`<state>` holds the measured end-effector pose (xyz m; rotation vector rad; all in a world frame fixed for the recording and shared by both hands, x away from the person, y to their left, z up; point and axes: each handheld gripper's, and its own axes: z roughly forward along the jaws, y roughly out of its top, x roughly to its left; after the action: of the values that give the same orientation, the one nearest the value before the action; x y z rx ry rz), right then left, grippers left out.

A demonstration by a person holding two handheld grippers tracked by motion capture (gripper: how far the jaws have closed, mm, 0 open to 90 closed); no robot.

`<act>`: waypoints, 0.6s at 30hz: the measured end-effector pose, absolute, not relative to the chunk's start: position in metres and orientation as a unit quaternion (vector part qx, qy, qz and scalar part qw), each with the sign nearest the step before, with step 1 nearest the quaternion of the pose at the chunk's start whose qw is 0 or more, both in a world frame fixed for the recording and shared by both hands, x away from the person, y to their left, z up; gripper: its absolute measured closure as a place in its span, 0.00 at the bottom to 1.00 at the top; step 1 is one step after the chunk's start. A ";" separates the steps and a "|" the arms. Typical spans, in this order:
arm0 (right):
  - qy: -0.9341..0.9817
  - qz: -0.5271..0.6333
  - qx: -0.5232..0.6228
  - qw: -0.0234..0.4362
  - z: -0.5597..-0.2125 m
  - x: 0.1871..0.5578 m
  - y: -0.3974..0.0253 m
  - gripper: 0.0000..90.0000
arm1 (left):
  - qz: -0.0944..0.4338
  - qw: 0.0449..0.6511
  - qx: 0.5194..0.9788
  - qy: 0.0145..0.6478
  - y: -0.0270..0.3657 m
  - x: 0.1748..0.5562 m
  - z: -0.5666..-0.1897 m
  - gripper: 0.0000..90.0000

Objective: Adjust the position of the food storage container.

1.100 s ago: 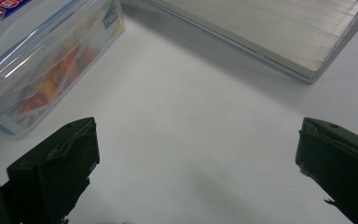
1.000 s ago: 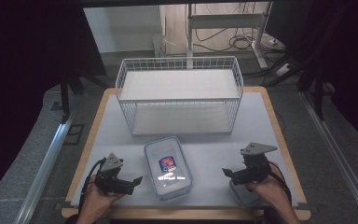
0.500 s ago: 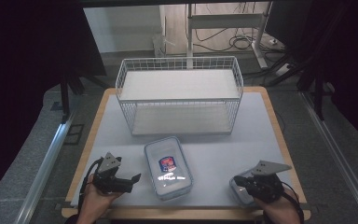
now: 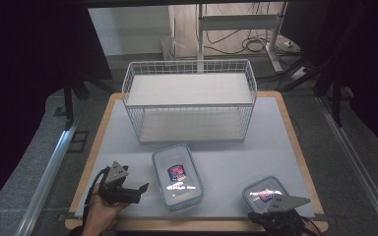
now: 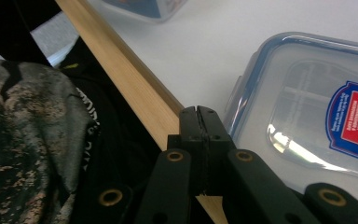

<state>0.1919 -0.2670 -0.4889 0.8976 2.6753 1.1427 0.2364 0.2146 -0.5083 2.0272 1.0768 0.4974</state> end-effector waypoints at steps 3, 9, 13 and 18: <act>0.876 0.378 0.297 0.044 -0.489 0.193 -0.270 1.00 | 0.196 0.386 0.796 0.423 0.214 0.237 -0.509 0.05; 0.877 0.384 0.285 0.054 -0.490 0.200 -0.271 1.00 | 0.193 0.385 0.797 0.425 0.214 0.238 -0.510 0.06; 0.877 0.376 0.289 0.075 -0.489 0.211 -0.272 1.00 | 0.189 0.382 0.799 0.424 0.212 0.239 -0.512 0.06; 0.872 0.370 0.303 0.100 -0.488 0.232 -0.279 1.00 | 0.183 0.379 0.802 0.423 0.211 0.241 -0.514 0.08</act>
<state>0.2324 -0.2787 -0.4883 0.8969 2.5787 1.0933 0.2405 0.2113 -0.5140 2.0496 1.0811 0.4667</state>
